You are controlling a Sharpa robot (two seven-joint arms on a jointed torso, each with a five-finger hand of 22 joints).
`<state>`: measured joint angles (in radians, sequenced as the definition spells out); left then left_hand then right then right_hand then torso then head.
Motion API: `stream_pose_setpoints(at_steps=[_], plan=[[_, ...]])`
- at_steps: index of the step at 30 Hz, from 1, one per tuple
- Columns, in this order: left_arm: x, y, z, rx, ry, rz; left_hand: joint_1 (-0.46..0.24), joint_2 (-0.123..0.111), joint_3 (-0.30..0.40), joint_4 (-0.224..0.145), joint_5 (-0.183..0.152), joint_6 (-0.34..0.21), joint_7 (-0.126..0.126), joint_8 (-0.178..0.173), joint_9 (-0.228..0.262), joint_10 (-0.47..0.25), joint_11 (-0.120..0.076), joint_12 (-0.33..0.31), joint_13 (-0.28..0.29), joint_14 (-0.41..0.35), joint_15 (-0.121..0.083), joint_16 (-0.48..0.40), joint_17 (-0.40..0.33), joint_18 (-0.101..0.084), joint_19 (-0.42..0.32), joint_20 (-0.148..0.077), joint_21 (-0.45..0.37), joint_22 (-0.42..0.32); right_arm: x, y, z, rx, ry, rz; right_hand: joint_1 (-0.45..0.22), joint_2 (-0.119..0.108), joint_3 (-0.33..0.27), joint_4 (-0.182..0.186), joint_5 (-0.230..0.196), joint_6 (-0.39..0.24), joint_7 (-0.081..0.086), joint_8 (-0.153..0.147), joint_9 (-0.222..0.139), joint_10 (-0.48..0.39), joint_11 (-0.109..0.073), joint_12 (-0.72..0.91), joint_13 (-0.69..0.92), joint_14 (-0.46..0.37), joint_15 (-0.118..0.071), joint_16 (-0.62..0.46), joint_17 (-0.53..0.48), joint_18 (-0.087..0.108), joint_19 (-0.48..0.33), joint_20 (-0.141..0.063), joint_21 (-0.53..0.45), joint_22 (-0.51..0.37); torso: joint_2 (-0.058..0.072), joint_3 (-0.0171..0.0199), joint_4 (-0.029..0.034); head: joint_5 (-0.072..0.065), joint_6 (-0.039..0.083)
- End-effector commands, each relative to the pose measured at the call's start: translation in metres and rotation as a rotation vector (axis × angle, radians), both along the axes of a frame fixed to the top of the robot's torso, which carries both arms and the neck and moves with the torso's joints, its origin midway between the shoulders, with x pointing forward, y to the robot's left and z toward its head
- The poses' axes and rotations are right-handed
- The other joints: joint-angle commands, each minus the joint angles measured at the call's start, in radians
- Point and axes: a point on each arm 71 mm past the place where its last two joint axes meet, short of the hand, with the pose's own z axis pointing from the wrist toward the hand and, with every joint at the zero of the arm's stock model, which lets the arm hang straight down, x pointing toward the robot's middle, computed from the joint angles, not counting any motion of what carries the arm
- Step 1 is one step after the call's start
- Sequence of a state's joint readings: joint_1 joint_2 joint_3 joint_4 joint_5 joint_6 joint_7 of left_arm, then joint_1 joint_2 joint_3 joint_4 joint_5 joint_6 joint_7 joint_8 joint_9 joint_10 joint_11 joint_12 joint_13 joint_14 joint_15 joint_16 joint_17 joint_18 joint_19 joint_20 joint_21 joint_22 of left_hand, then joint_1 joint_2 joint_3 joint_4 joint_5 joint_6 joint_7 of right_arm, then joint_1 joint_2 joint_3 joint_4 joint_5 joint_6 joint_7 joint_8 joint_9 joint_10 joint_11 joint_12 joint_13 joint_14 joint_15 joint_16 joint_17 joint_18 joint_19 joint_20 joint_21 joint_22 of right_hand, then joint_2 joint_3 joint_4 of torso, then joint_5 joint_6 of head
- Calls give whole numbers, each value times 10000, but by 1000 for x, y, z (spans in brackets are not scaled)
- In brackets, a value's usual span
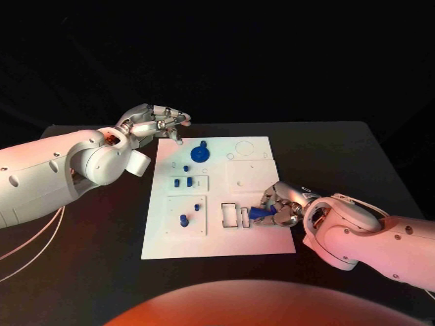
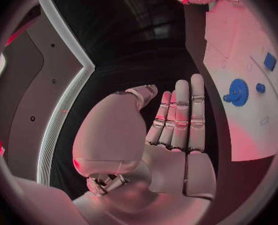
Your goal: Assemble the parts on the task board
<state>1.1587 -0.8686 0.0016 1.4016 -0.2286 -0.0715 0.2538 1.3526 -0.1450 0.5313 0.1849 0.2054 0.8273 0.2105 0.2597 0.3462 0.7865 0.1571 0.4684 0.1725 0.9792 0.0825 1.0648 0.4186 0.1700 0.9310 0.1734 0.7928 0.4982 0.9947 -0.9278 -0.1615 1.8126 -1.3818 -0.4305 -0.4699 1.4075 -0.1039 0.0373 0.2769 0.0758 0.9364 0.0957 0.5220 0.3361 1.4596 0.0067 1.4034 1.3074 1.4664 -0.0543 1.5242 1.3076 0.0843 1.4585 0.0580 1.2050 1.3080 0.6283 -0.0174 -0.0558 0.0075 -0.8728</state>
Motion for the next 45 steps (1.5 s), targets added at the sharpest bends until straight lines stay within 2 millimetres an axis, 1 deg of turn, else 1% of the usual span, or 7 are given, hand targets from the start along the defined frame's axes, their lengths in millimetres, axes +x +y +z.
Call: stream_pose_setpoints(at_steps=[1,11,18,21,32,35,45], plan=[[0,-2,1,-132,-17,-130,-122,3,-9,41,39,-57,44,23,13,-53,16,56,-7,-81,23,18,-15,136,51,30,-67,-14,-3,-1,-1,57,-156,-174,385,265,221,-14,59,251,-228,255,166,9,-83,62,822,814,-92,65,1486,-157,-7,-101,59,1438,9,13,3,-9,4],[0,-2,1,-132,-15,-131,-122,3,-9,41,39,-57,44,23,13,-53,16,56,-7,-81,23,18,-15,136,51,30,-67,-14,-3,5,22,1064,-899,-142,346,451,663,99,57,348,-381,582,311,173,-216,212,1034,854,-205,131,1669,-227,127,-208,428,1588,17,-4,12,-40,17],[0,-3,1,-123,-17,-136,-129,18,-2,51,41,-64,43,39,16,-70,16,85,-6,-85,23,25,-16,136,62,32,-85,-27,-7,16,30,1325,-916,193,43,466,776,127,40,363,-417,718,369,202,-251,201,1051,859,-239,141,1691,-236,147,-249,468,1619,36,0,38,-49,2],[0,-3,1,-120,-20,-134,-129,18,-2,51,41,-64,43,39,16,-70,16,85,-6,-85,23,25,-16,136,62,32,-85,-27,-8,22,29,1164,-841,448,-474,507,845,143,35,337,-439,906,452,176,-273,110,996,853,-261,131,1667,-232,141,-273,437,1629,35,-6,41,-20,2],[0,-8,1,-134,2,-209,-129,18,-2,51,41,-64,43,39,16,-70,16,85,-6,-85,23,25,-16,136,62,32,-85,-27,-6,42,21,647,-595,862,-1447,527,990,154,28,355,-526,1384,642,244,-345,108,1077,865,-319,147,1726,-248,178,-321,515,1693,76,-31,76,50,2],[-1,-8,1,-138,8,-228,-129,18,-2,51,41,-64,43,39,16,-70,16,85,-6,-85,23,25,-16,136,62,32,-85,-27,-5,43,19,467,-543,884,-1586,527,1004,154,27,338,-530,1433,659,252,-348,108,1088,868,-323,152,1741,-252,187,-327,535,1704,68,-33,81,54,2],[-1,-8,2,-126,36,-242,-139,34,3,66,42,-65,42,54,18,-83,16,106,-6,-88,24,29,-16,136,71,33,-99,-37,-4,52,12,-272,-35,1283,-2891,569,1033,170,20,301,-563,1772,735,354,-374,182,1237,905,-342,217,1928,-281,245,-345,671,1783,102,-36,121,139,2]])
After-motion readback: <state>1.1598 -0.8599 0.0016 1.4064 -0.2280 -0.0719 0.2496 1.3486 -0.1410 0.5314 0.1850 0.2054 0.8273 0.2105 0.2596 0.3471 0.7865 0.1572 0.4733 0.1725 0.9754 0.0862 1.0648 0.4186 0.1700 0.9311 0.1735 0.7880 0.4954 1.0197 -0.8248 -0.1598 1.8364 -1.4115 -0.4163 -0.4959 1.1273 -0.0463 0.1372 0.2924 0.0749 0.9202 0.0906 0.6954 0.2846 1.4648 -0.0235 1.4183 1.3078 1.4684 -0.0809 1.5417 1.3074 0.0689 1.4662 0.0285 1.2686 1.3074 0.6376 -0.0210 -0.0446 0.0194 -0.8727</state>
